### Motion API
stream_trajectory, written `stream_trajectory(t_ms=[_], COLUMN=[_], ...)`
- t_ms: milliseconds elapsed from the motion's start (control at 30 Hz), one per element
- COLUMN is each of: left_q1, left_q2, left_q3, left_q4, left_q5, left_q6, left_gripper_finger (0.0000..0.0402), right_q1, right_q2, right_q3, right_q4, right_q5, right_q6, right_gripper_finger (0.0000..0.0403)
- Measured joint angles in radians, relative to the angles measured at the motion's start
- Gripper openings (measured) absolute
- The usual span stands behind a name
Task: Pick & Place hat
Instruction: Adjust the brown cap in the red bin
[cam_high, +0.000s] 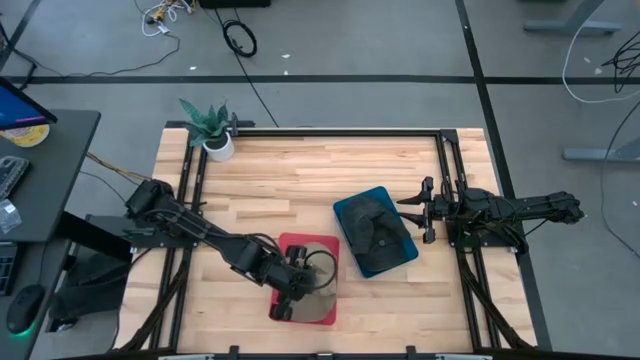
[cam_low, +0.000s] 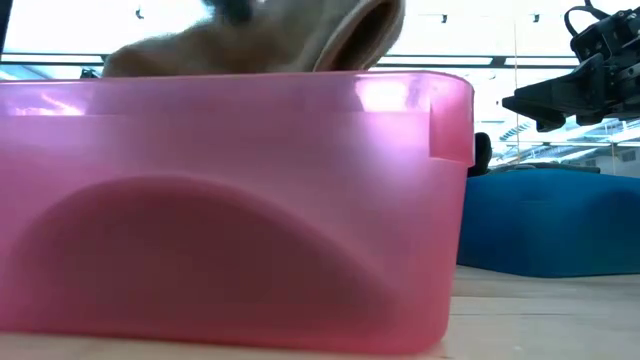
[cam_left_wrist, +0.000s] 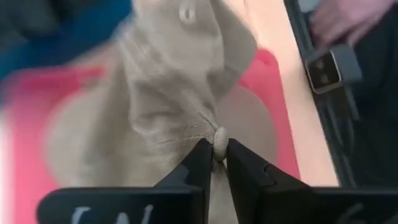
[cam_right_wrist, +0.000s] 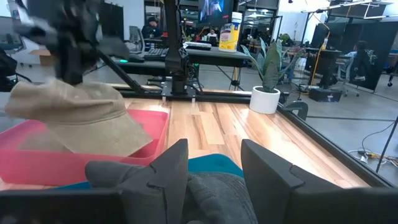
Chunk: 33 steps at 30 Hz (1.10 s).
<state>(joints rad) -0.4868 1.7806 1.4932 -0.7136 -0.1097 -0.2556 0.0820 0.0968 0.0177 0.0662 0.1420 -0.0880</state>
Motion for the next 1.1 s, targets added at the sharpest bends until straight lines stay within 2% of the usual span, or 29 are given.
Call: stream_trajectory(t_ms=[133, 300, 433, 700, 867, 1100], left_q1=[0.007, 0.031, 0.045, 0.065, 0.068, 0.068], left_q2=[0.041, 0.122, 0.200, 0.226, 0.167, 0.087], left_q3=[-0.068, -0.139, -0.140, -0.141, -0.146, -0.147], left_q4=[0.038, 0.191, 0.267, 0.265, 0.246, 0.186], left_q5=[0.025, 0.090, 0.181, 0.195, 0.184, 0.188], left_q6=[-0.031, -0.053, -0.053, -0.055, -0.043, -0.028], left_gripper_finger=[0.0020, 0.0026, 0.0038, 0.0036, 0.0070, 0.0146], right_q1=[0.000, 0.000, 0.000, 0.000, 0.000, 0.000], right_q2=[0.000, 0.000, 0.000, 0.000, 0.000, 0.000], right_q3=[0.000, 0.000, 0.000, 0.000, 0.000, 0.000], right_q4=[0.000, 0.001, 0.001, 0.000, 0.000, 0.000], right_q5=[0.000, 0.000, 0.000, 0.000, 0.000, 0.000], right_q6=[0.000, 0.000, 0.000, 0.000, 0.000, 0.000], right_gripper_finger=[0.0155, 0.0155, 0.0155, 0.0155, 0.0155, 0.0155])
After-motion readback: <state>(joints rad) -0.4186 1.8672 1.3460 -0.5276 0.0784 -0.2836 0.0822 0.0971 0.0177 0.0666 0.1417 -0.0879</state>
